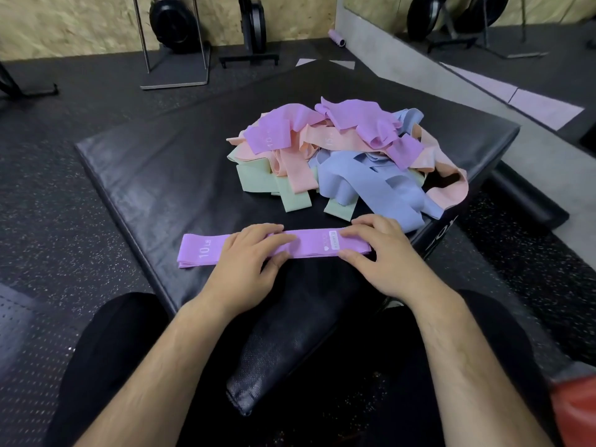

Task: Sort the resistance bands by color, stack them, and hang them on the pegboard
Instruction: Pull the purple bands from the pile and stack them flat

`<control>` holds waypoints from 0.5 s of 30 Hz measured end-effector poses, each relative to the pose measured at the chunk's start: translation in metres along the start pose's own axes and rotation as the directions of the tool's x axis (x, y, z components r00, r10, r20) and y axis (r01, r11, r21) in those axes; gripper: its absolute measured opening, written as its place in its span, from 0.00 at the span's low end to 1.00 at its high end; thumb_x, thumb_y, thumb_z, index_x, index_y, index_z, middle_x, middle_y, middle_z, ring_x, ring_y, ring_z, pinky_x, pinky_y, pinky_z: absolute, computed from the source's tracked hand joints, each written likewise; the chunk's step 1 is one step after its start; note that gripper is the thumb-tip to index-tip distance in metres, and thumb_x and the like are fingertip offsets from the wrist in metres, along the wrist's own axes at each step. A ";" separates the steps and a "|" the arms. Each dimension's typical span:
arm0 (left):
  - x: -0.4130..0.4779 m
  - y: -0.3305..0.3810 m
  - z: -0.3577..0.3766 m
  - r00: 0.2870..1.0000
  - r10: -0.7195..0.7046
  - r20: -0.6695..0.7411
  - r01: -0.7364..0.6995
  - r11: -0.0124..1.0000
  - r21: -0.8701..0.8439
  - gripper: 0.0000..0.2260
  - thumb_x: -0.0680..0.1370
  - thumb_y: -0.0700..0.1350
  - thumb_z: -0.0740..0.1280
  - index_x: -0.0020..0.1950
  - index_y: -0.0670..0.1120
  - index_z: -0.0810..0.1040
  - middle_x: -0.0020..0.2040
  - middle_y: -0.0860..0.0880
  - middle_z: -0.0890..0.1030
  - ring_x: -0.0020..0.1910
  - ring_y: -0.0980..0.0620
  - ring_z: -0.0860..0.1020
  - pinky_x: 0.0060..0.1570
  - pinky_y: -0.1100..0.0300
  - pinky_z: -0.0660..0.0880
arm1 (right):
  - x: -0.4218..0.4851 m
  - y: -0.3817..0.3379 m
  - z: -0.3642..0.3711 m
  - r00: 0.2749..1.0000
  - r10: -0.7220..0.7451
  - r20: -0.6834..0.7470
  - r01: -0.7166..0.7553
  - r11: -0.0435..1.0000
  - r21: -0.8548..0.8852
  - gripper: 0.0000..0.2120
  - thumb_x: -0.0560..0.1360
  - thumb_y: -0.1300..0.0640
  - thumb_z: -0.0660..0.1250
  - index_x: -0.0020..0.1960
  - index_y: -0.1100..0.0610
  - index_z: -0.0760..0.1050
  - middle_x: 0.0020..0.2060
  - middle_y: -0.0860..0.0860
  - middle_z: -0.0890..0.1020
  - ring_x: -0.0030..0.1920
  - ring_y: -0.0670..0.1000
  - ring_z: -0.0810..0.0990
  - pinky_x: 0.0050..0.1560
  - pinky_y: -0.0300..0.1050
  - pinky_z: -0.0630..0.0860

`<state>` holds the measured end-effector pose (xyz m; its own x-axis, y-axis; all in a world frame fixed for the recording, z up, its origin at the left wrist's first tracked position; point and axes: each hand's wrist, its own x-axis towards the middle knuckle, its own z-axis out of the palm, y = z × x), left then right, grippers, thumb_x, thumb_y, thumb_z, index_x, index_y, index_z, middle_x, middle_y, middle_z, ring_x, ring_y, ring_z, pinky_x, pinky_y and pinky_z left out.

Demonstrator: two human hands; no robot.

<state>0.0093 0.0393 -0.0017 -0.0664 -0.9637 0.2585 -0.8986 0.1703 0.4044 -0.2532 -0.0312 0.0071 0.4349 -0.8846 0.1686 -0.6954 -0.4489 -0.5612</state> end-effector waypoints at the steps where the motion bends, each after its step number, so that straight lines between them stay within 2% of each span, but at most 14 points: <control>1: 0.000 0.000 0.000 1.000 0.001 -0.002 -0.001 1.000 -0.002 0.16 0.81 0.54 0.61 0.67 0.58 0.78 0.68 0.57 0.75 0.70 0.53 0.70 0.65 0.57 0.61 | 0.000 0.000 0.000 1.000 0.000 0.002 0.000 1.000 -0.006 0.17 0.77 0.45 0.71 0.65 0.45 0.78 0.62 0.40 0.70 0.68 0.44 0.63 0.72 0.41 0.59; 8: 0.005 0.010 -0.002 1.000 0.010 -0.021 -0.010 0.999 -0.033 0.15 0.78 0.53 0.63 0.64 0.57 0.78 0.69 0.60 0.73 0.71 0.59 0.68 0.67 0.58 0.58 | -0.003 -0.011 -0.002 0.999 0.004 -0.050 -0.006 0.999 -0.037 0.20 0.75 0.44 0.72 0.65 0.45 0.78 0.65 0.43 0.69 0.69 0.45 0.61 0.70 0.37 0.58; 12: 0.023 0.027 -0.004 1.000 0.027 -0.012 -0.027 1.000 -0.013 0.18 0.79 0.54 0.60 0.67 0.57 0.77 0.70 0.61 0.72 0.72 0.61 0.65 0.67 0.61 0.54 | 0.001 -0.018 -0.002 0.983 -0.039 -0.181 0.031 0.998 -0.048 0.18 0.75 0.46 0.71 0.65 0.47 0.79 0.62 0.44 0.72 0.65 0.48 0.65 0.68 0.40 0.65; 15: 0.048 0.048 -0.005 0.997 0.073 -0.032 -0.073 0.997 -0.017 0.18 0.78 0.52 0.62 0.68 0.57 0.77 0.69 0.61 0.73 0.71 0.61 0.66 0.67 0.60 0.56 | 0.010 -0.020 -0.004 0.959 -0.028 -0.281 0.018 0.999 -0.039 0.19 0.77 0.44 0.67 0.66 0.48 0.77 0.61 0.45 0.74 0.64 0.49 0.67 0.68 0.42 0.66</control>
<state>-0.0350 0.0020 0.0347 -0.1178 -0.9417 0.3151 -0.8837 0.2442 0.3993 -0.2377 -0.0320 0.0233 0.2759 -0.8716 0.4052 -0.7092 -0.4692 -0.5262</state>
